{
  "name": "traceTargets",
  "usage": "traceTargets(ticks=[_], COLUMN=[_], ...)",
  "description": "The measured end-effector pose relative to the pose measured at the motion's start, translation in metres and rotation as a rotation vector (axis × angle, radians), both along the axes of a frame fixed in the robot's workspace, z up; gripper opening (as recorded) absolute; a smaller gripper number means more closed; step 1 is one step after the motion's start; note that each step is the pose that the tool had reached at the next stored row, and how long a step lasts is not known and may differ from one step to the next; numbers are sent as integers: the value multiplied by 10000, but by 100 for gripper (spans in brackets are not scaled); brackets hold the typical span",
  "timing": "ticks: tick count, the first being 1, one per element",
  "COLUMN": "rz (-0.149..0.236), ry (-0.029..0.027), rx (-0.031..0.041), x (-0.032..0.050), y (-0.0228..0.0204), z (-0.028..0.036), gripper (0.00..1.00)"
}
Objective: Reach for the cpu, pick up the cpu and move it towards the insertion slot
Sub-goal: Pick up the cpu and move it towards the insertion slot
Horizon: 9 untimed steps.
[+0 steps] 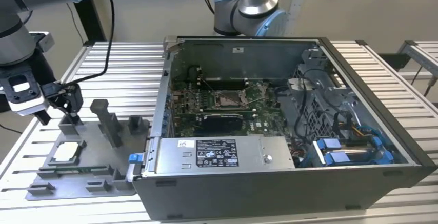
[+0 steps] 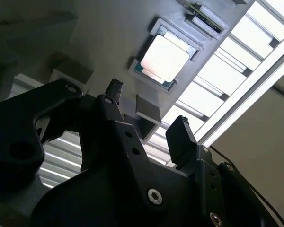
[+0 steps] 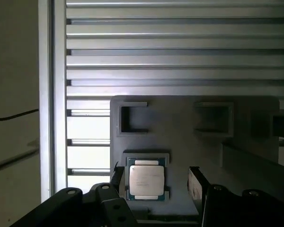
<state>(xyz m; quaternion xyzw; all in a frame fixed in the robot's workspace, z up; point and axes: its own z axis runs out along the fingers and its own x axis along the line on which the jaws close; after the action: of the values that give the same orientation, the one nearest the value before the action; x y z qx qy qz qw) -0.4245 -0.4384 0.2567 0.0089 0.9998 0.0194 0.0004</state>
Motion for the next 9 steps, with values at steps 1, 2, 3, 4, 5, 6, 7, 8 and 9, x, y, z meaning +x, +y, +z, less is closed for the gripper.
traceTargets(ticks=[1, 2, 3, 4, 5, 6, 7, 8, 9], rz=[-6, -14, -25, -41, -56, -66, -75, -84, -92], ry=[0, -1, -1, 0, 0, 0, 1, 2, 1], rx=[-1, -1, 0, 0, 0, 0, -1, -1, -1], x=[-4, -8, -13, -16, -19, -20, -20, -21, -22], y=[0, 0, 0, -1, -3, -7, -12, -18, -23], z=[-15, -31, -49, -67, -85, -103, -121, -138, -156], gripper=[100, 100, 100, 100, 100, 100, 100, 100, 100])
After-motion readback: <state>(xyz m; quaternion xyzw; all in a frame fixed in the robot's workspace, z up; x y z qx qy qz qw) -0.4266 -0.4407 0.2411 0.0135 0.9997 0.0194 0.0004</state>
